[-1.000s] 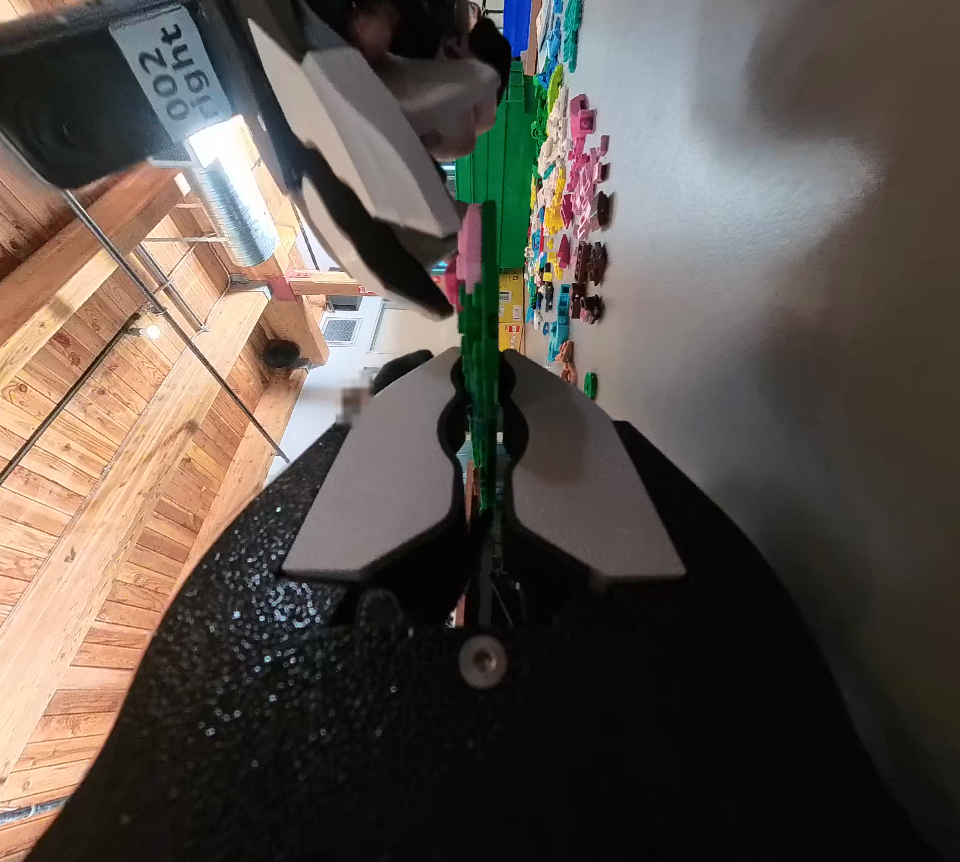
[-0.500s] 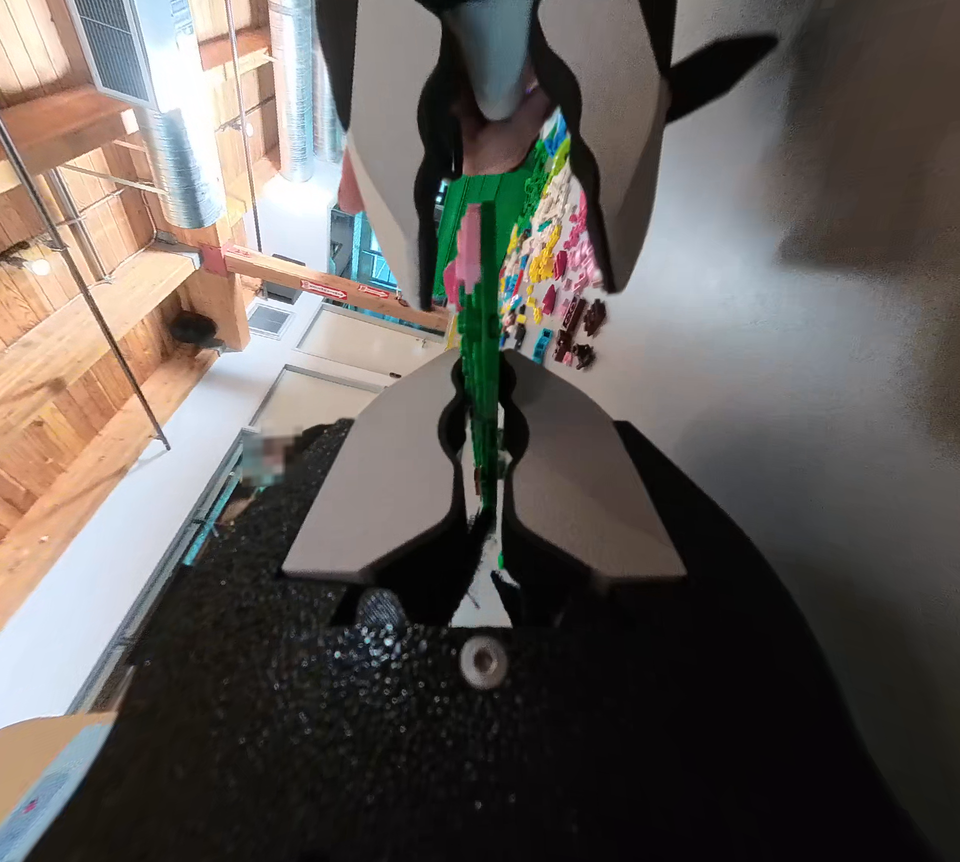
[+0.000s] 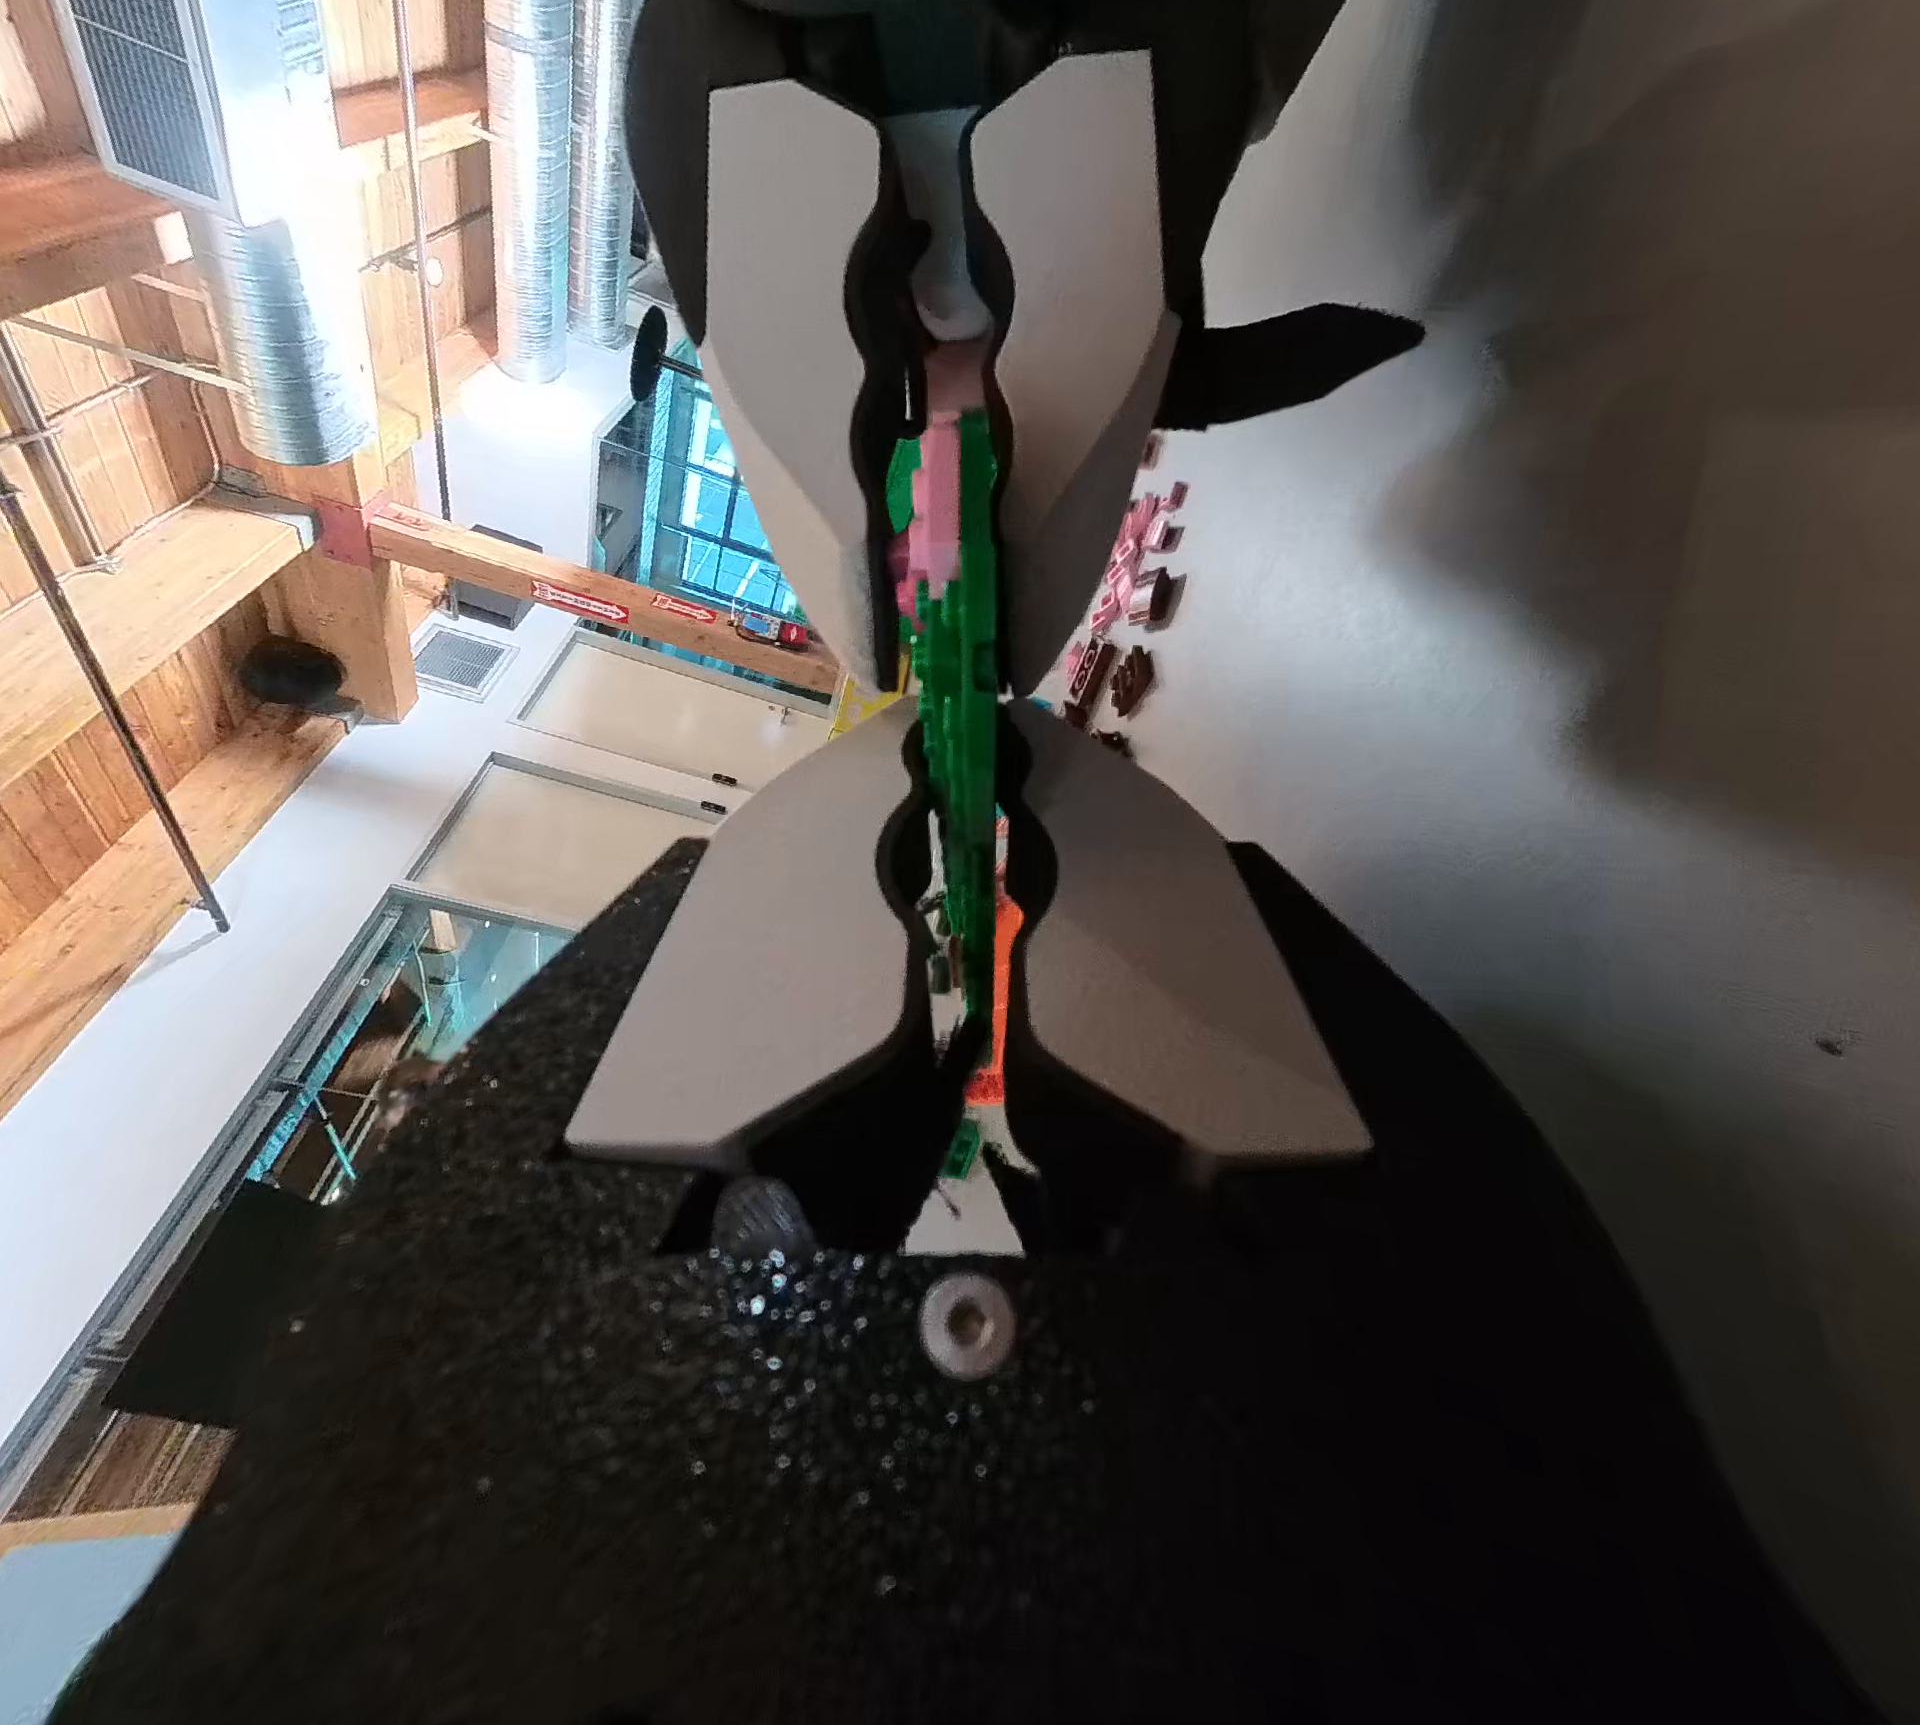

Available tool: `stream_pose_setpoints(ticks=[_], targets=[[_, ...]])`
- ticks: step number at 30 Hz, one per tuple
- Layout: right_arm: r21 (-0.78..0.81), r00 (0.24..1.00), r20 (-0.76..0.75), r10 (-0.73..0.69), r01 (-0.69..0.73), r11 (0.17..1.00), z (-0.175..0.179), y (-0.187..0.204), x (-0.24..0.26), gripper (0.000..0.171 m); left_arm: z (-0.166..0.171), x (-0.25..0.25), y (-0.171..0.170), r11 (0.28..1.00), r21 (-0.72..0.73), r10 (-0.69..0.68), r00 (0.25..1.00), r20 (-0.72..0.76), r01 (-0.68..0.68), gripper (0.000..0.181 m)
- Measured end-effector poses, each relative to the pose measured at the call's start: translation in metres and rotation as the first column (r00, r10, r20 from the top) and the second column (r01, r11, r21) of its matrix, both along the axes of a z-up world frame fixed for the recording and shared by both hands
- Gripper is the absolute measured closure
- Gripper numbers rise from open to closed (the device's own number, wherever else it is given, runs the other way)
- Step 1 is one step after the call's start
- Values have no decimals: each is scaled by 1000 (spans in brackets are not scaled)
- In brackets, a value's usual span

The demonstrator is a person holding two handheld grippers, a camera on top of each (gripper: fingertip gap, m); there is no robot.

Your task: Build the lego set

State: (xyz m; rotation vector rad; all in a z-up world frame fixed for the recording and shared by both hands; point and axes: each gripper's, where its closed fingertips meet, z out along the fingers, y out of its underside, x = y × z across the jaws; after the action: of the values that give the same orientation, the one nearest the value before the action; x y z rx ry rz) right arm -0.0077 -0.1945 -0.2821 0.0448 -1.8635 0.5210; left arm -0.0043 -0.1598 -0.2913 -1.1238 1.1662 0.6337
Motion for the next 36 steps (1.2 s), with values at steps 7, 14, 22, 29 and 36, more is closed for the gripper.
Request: stream_pose_setpoints(ticks=[7, 14, 22, 29, 36], targets=[[66, 999, 34, -25, 23, 998, -4, 1, 0, 158, -3, 0, 1, 1000, -12, 11, 1000, -15, -11, 172], [149, 995, 38, -96, 90, 985, -6, 6, -4, 159, -5, -5, 5, 998, -43, 54, 999, -9, -54, 172], [296, 988, 9, -156, 147, 944, -17, 17, -7, 156, -19, -9, 10, 986, -137, 94, 995, -22, -96, 172], [284, 987, 65, -146, 122, 951, -18, 16, -3, 158, -19, -6, 10, 988, -125, 86, 996, -33, -89, 172], [155, 984, 102, -148, 132, 979, -9, 21, -4, 159, -2, -10, 12, 993, 19, 116, 993, 3, -116, 155]])
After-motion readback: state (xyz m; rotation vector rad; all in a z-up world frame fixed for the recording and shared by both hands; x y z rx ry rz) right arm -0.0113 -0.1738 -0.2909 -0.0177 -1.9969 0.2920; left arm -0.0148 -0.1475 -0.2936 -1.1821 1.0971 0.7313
